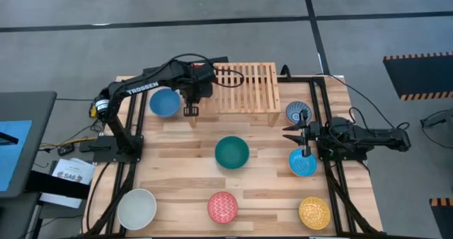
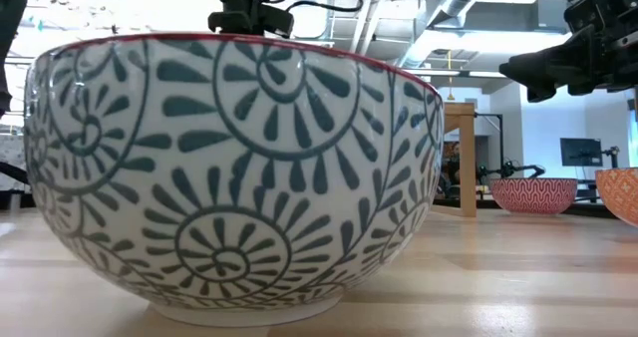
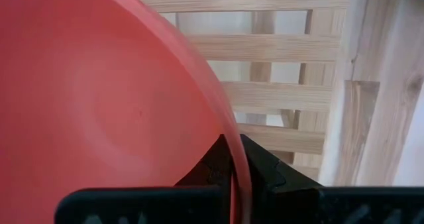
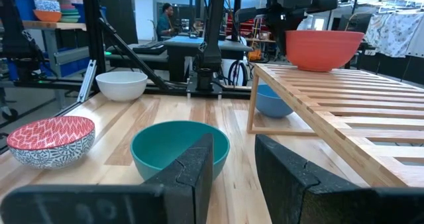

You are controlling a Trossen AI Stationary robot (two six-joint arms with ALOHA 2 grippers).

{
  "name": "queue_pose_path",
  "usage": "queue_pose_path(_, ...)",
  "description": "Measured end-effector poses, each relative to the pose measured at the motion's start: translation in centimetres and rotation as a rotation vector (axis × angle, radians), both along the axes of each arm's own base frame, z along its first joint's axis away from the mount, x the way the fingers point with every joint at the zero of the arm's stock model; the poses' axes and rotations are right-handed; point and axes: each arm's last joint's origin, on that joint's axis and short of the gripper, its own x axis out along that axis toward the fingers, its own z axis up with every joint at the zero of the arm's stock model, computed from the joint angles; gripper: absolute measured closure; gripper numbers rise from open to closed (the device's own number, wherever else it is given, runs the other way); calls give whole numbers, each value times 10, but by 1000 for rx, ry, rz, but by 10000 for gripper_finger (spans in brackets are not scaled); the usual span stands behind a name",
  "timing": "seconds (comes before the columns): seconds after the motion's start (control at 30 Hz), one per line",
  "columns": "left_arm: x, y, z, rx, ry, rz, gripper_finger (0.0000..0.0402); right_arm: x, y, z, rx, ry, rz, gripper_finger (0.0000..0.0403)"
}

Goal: Place and stack bowls onto a shelf
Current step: Put the large orange bowl on the shelf, then stack the large green bowl on top of the large orange bowl on the shelf

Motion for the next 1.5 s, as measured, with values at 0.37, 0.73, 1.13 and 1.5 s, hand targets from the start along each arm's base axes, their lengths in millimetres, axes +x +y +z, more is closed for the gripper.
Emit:
queue_pose_path(0.37,1,0,0,4,-6,-6,401,0,0,0,0,0,0,265)
queue_pose_path(0.73,9,4,2,48,-78,-60,377,0,0,0,0,0,0,265)
queue_pose_path(1.13,9,4,3,50,-91,-25,284,0,0,0,0,0,0,265)
queue_pose_path(1.5,-1,-1,55,75,-271,-1,242,0,0,0,0,-1,1,265)
